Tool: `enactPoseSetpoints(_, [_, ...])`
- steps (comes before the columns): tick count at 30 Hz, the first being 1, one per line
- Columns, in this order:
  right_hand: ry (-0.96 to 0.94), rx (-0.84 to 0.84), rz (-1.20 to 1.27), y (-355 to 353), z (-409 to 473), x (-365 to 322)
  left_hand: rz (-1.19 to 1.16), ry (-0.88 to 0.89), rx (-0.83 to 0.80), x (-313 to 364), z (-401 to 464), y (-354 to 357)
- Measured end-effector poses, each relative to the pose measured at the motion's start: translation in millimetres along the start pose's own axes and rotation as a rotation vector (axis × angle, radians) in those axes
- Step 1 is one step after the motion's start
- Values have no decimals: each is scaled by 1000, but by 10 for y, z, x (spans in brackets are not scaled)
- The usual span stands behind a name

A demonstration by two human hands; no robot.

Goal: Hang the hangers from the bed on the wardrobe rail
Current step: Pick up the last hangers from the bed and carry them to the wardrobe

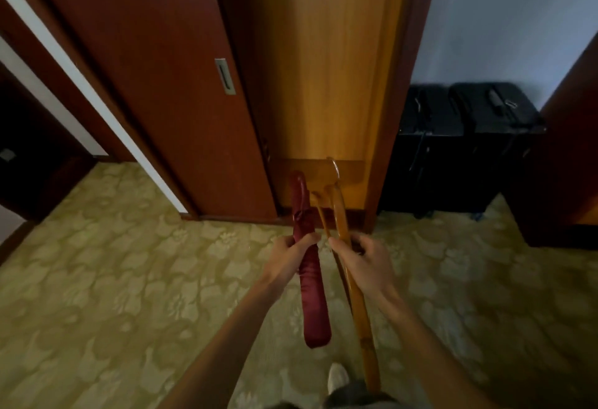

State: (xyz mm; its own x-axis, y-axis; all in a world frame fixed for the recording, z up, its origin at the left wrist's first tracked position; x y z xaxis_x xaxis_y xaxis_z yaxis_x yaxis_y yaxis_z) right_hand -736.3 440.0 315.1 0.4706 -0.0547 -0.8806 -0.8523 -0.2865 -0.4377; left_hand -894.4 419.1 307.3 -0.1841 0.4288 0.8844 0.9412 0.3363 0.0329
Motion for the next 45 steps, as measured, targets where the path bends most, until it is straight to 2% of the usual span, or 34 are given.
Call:
enactPoseSetpoints(13, [-22, 8, -7, 115, 2805, -893, -70, 52, -33, 1482, 2387, -188])
enactPoseSetpoints(24, [-79, 109, -16, 221, 5371, -2226, -51, 196, -92, 3516, 4634, -496])
enactPoseSetpoints(31, [-248, 122, 45, -9, 6556, -3242, -40, 338, -107, 4802, 5469, -508])
enactPoseSetpoints(37, [-366, 97, 109, -195, 7288, -4109, -53, 444, -59, 5827, 5880, -550])
enactPoseSetpoints(42, [-414, 118, 144, -443, 7664, -4765, -100, 569, -100, 6668, 5988, -533])
enactPoseSetpoints(45, [-429, 174, 199, -619, 7827, -5063, -161, 615, -192, 7109, 6051, -499])
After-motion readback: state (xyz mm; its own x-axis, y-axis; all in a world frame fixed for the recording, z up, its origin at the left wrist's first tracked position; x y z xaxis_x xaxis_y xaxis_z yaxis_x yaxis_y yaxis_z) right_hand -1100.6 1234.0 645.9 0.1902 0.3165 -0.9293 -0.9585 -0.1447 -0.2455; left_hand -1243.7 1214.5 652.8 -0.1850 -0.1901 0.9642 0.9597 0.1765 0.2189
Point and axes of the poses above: each hand's wrist, its own z-axis towards the middle knuckle, its own y-axis out of the palm, x = y × z, the point moved 2 cm from there along z, towards the middle knuckle, and after that the axes turned 13 degrees about -z, right-handed, at the moved point
